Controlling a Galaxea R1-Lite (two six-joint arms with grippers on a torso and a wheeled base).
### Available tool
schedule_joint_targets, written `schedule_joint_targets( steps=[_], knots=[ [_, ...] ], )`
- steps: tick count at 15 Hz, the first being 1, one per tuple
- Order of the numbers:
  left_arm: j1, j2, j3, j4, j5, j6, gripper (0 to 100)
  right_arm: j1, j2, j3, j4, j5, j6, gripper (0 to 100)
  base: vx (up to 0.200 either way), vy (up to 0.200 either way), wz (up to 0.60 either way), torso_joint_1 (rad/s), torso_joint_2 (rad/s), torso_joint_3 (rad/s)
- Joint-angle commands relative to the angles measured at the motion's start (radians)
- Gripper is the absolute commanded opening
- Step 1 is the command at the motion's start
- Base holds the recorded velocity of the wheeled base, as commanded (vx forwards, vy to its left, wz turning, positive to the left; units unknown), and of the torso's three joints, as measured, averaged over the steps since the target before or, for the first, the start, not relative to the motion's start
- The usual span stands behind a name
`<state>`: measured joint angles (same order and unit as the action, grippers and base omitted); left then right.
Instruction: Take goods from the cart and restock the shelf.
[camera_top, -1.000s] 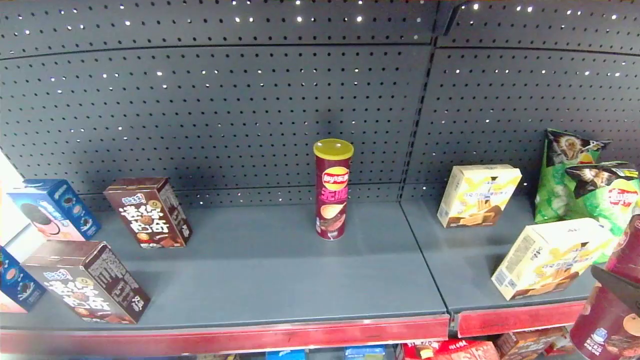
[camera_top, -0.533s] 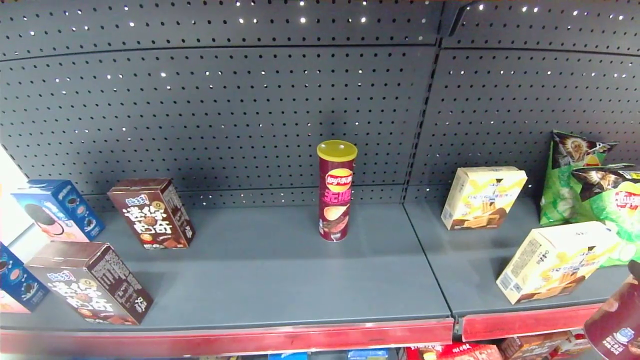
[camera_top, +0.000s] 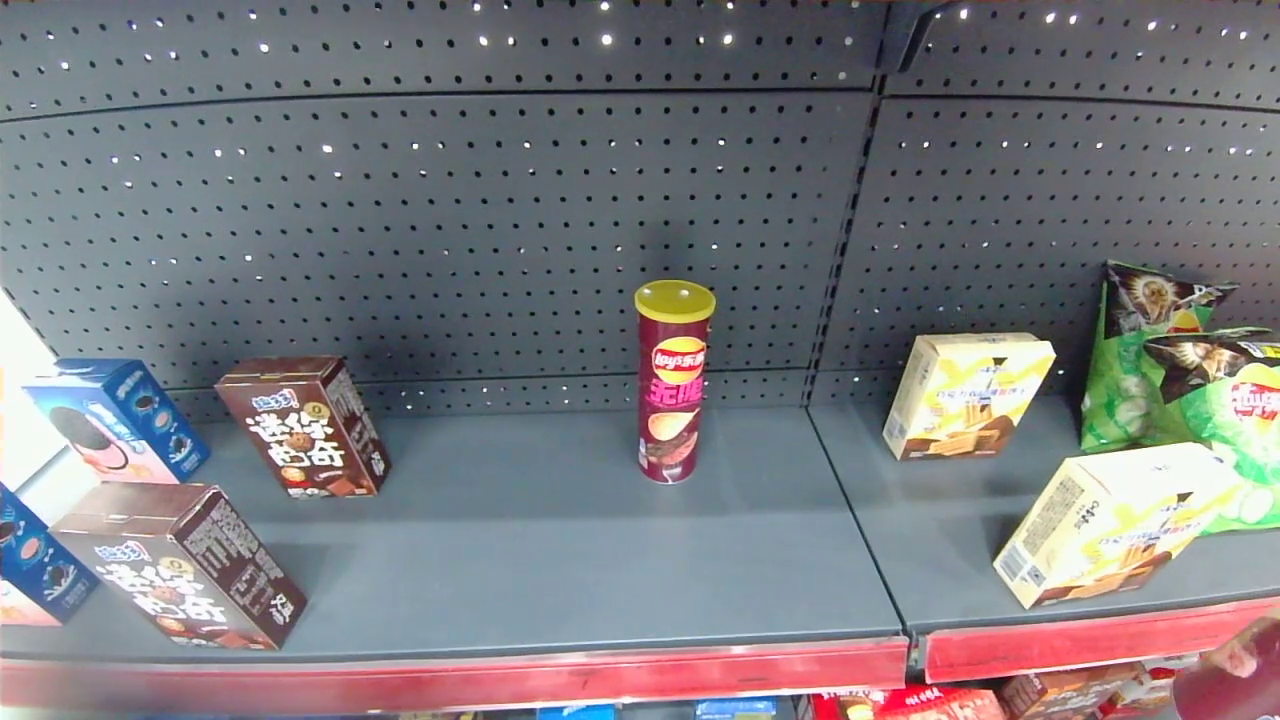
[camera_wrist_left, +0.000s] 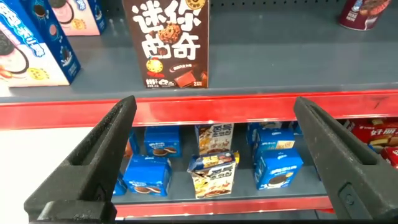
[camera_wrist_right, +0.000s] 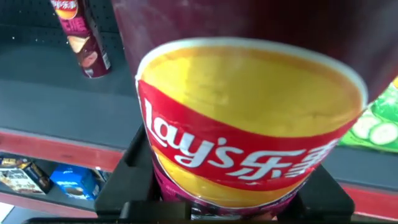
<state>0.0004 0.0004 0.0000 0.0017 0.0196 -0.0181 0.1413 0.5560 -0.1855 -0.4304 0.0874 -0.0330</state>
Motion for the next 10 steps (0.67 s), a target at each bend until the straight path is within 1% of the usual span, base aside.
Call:
schedule_joint_targets(
  steps=[1,3,6,9,10],
  knots=[
    [0.001,0.0,0.0,0.0,0.0,0.0,100,-0.005,-0.076,0.001,0.019,0.002,-0.001,0,0.0,0.0,0.0,0.0,0.0,0.0],
    [0.0,0.0,0.0,0.0,0.0,0.0,100,-0.002,-0.087,-0.012,0.058,0.002,0.002,0,0.0,0.0,0.0,0.0,0.0,0.0],
    [0.001,0.0,0.0,0.0,0.0,0.0,100,-0.003,-0.103,0.011,0.065,0.002,-0.001,0,0.0,0.0,0.0,0.0,0.0,0.0],
    [0.001,0.0,-0.002,0.0,-0.001,0.001,100,-0.002,-0.08,-0.017,0.065,0.005,0.004,0,0.0,0.0,0.0,0.0,0.0,0.0],
    [0.0,0.0,0.0,0.0,-0.004,0.007,100,-0.003,-0.08,-0.023,0.068,0.003,0.015,0,0.0,0.0,0.0,0.0,0.0,0.0]
  ],
)
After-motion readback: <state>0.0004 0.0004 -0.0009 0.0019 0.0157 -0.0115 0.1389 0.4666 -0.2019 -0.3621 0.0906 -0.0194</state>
